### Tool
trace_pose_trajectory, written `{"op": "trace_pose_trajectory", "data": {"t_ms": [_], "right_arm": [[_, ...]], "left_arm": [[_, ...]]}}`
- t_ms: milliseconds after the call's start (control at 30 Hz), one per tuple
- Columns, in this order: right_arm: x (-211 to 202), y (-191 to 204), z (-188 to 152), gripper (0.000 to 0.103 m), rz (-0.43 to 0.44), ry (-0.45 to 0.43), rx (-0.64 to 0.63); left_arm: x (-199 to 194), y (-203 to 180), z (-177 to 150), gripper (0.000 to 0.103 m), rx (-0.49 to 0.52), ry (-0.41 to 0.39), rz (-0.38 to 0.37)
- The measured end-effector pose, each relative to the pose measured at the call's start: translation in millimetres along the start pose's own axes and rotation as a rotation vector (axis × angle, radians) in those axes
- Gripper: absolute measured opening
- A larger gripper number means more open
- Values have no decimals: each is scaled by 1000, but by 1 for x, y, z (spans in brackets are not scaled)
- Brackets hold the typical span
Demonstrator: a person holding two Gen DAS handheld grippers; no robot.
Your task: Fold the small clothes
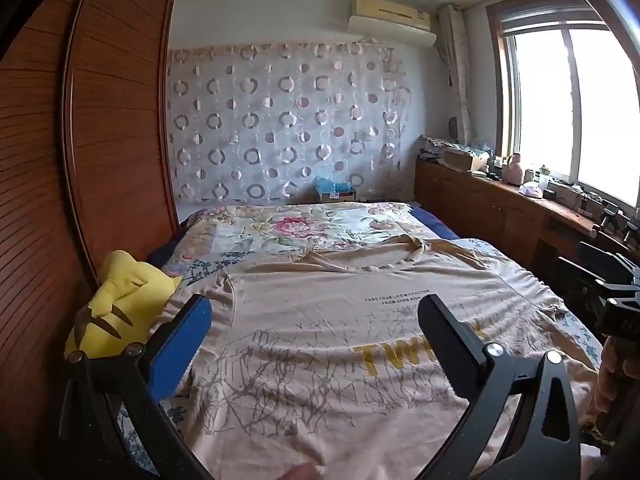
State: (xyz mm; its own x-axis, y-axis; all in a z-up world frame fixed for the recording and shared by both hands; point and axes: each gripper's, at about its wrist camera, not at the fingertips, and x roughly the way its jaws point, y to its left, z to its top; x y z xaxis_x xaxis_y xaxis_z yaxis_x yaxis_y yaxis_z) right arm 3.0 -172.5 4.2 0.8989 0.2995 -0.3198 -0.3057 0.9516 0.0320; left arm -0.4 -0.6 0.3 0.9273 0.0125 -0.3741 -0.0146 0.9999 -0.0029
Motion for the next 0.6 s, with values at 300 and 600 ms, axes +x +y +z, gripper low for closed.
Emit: {"op": "trace_pose_trajectory", "data": {"t_ms": [300, 600], "right_arm": [[-1, 1, 0, 103, -2, -9, -7], [0, 1, 1, 103, -4, -11, -3]], "left_arm": [[-1, 1, 2, 103, -6, 0, 3], [-4, 6, 4, 103, -5, -2, 1]]}}
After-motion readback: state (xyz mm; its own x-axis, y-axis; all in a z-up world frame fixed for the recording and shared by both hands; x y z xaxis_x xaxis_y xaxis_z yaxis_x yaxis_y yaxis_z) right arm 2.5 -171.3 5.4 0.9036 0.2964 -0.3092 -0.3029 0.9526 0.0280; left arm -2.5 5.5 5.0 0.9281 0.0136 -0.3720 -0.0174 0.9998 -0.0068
